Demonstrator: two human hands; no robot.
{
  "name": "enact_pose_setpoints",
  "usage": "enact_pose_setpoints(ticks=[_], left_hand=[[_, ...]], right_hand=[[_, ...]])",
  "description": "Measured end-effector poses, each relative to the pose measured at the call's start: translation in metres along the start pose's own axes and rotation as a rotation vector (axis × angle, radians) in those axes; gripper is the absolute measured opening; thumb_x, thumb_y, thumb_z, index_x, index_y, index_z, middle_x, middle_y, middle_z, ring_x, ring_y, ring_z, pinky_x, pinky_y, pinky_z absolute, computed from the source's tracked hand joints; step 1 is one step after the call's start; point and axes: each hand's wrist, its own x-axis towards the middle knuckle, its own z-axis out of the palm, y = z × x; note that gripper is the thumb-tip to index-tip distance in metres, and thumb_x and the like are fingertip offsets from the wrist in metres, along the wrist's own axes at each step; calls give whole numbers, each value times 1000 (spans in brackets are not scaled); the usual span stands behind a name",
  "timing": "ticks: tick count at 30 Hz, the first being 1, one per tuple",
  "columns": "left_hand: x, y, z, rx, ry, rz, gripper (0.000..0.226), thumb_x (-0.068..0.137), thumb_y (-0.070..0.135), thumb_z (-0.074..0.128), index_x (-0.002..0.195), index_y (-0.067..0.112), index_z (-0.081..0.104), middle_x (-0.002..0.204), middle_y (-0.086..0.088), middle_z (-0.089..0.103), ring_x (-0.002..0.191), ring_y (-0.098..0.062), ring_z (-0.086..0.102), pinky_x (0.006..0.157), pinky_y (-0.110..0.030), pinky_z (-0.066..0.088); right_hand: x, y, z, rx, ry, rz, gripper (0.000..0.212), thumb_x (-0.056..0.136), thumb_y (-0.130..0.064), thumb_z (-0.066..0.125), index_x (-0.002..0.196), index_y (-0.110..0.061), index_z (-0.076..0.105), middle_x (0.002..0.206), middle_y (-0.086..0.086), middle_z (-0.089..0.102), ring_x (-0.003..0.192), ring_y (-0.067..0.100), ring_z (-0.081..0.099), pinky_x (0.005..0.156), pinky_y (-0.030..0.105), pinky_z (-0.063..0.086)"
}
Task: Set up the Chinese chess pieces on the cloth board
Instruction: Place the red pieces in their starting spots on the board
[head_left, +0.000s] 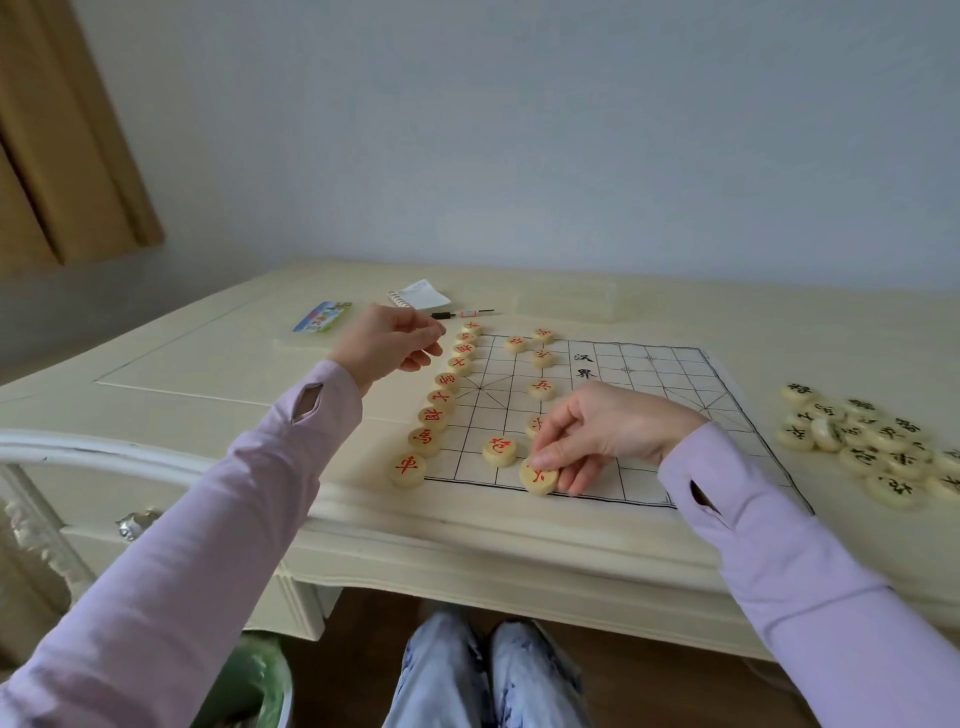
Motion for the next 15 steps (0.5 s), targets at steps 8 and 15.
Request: enact_pose_setpoints(ticks=[8,15], left_hand=[[-3,-1,1,12,-1,-8,10,92,12,58,86,14,66,75,-2,67,53,-3,58,58,-15,51],[-3,8,2,44,-15,2,10,92,13,57,91,12,67,77,-1,67,62,-10,58,58,-14,51]], right_hand=[[3,3,3,-60,24,37,2,83,-2,67,82,-2,68,72,9,67,49,7,63,51,19,56],[4,4,0,-112,116,30,5,81,-5,70,80,-4,66,72,14,64,51,10,60,51,20,56]])
